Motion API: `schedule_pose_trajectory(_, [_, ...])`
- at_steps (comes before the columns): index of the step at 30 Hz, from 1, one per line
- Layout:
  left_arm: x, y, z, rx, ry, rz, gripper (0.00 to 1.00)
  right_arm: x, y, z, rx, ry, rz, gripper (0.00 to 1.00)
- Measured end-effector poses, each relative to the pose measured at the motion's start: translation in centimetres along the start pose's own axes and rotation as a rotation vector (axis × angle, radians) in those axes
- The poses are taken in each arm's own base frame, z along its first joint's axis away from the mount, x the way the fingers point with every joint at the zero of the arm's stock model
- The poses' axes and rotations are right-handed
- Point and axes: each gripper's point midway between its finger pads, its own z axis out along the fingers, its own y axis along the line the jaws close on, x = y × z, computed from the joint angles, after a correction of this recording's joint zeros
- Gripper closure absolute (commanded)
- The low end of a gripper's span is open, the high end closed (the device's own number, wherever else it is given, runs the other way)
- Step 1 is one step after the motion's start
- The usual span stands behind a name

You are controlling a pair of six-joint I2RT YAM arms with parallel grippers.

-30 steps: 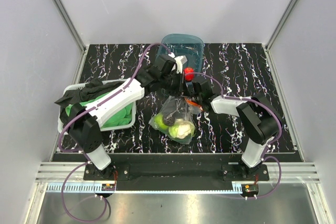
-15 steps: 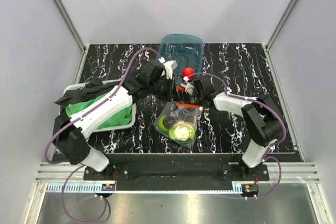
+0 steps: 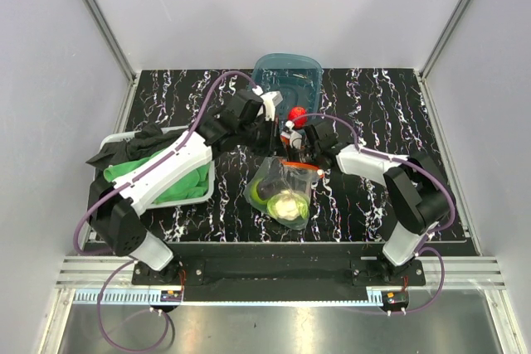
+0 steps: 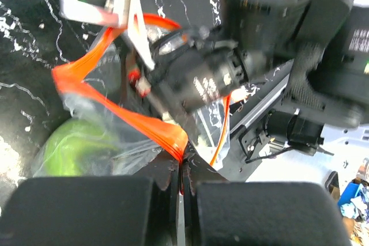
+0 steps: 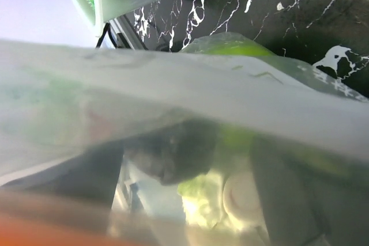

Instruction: Open the zip-top bag and remove the fake food

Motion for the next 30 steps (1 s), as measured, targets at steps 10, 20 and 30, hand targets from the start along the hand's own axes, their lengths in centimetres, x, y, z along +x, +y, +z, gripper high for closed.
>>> schedule_pose_trajectory(10, [-0.1, 0.6, 2.7, -0.026, 0.052, -0.018, 1.00, -0.1, -0.3, 1.5, -0.013, 0.009, 0.042, 0.18])
schedule_pose_trajectory(20, [-0.1, 0.8, 2.8, -0.032, 0.043, -0.014, 1.00, 0.0, -0.2, 1.7, 0.003, 0.004, 0.066, 0.57])
schedule_pose_trajectory(30, [2.6, 2.0, -0.3, -0.049, -0.006, -0.005, 1.00, -2.3, -0.4, -2.3, 0.107, -0.104, 0.074, 0.66])
